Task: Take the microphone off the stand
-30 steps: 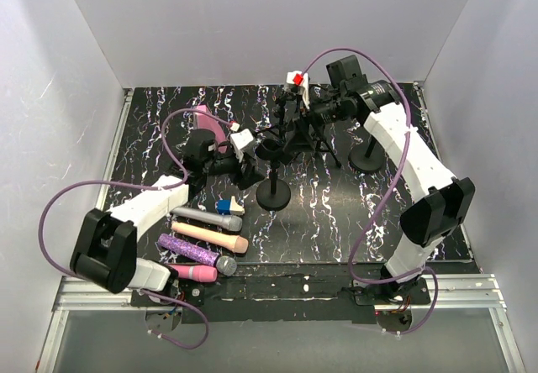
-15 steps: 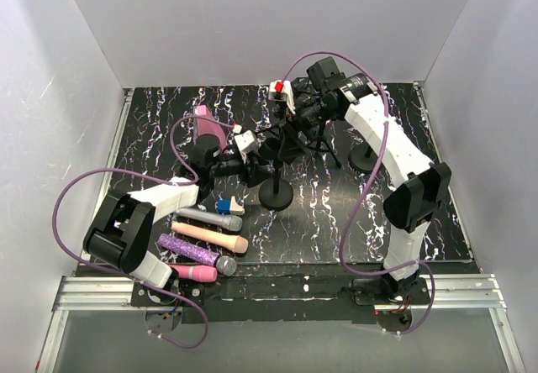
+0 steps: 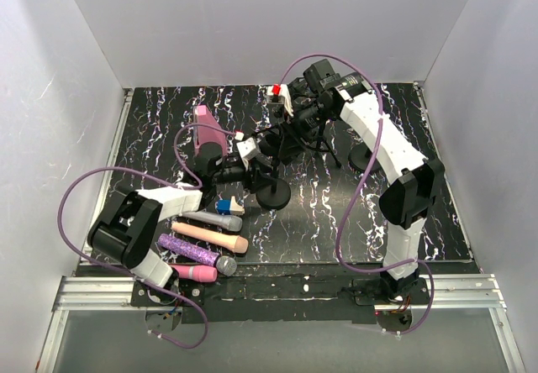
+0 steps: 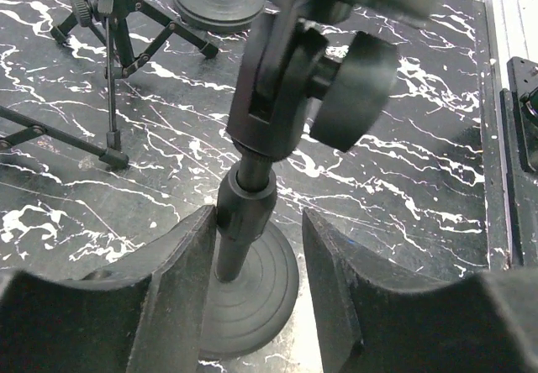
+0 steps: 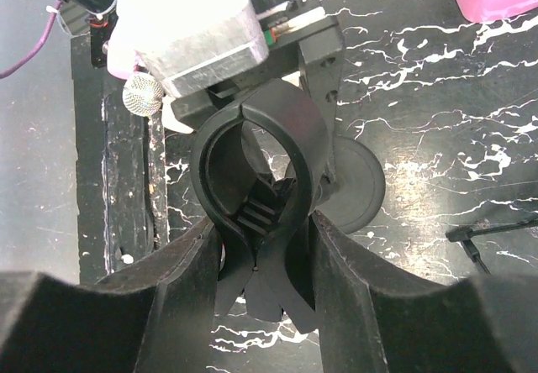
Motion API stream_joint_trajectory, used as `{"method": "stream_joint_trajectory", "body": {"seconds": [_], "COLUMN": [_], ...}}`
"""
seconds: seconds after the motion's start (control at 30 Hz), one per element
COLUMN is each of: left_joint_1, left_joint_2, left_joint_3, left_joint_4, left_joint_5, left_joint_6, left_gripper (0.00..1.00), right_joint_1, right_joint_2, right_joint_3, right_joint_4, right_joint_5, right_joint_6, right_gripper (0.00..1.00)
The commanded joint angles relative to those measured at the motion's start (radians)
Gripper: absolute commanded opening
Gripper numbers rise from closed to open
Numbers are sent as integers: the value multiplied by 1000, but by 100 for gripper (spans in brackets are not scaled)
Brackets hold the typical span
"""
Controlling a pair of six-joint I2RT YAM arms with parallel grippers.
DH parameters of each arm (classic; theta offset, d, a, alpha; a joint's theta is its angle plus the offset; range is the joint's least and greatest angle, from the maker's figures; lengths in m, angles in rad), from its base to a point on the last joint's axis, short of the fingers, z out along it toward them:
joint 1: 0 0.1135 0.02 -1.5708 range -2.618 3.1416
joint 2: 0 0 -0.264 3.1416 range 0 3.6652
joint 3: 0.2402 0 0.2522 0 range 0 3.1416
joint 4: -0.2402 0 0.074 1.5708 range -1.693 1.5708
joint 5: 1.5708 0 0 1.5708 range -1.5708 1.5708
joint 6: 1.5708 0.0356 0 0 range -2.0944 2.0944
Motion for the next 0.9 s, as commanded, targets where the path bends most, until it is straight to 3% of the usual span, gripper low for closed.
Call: {"method": "stream_joint_trajectory", "body": {"seconds": [0.0, 0.1, 0.2, 0.23, 0.27, 0.33, 0.4, 0.47, 0.5, 0.7, 0.77, 0.83, 0.87], "left_joint_1": [-34, -59, -72, -72, -72, -74, -101, -172, -189, -191, -189, -177, -163], "left_joint_2": [39, 69, 83, 77, 66, 22, -35, -69, -70, -108, -133, -165, -173], "left_joint_3": [44, 75, 87, 88, 87, 75, 55, 41, 42, -14, -28, -39, -40], "left_joint_4": [82, 82, 57, 48, 40, 16, -18, -29, -41, -81, -113, -139, -147], "left_joint_5": [-29, -18, -26, -33, -52, -151, -421, -736, -795, -728, -667, -583, -495], "left_joint_6": [-17, -17, 8, 8, 8, 14, 26, 32, 35, 69, 81, 75, 68], "left_gripper": [42, 35, 13, 5, 1, 0, 0, 0, 0, 0, 7, 31, 50], "right_joint_1": [-3, -4, -4, -6, -7, -15, -10, -6, -7, -35, -43, -47, -49], "right_joint_2": [-33, -33, -33, -35, -35, -32, -49, -94, -108, -130, -125, -124, -125], "right_joint_3": [-23, -30, -42, -47, -58, -64, -78, -137, -153, -138, -121, -105, -99], "right_joint_4": [-17, -9, 23, 40, 74, 163, 190, 246, 256, 237, 226, 217, 211], "right_joint_5": [4, 2, 5, 8, 36, 100, 128, 205, 225, 226, 193, 133, 101], "right_joint_6": [14, 26, 67, 107, 168, 370, 441, 548, 579, 604, 569, 525, 503], "right_gripper": [44, 43, 39, 35, 24, 12, 2, 1, 1, 1, 1, 1, 1]}}
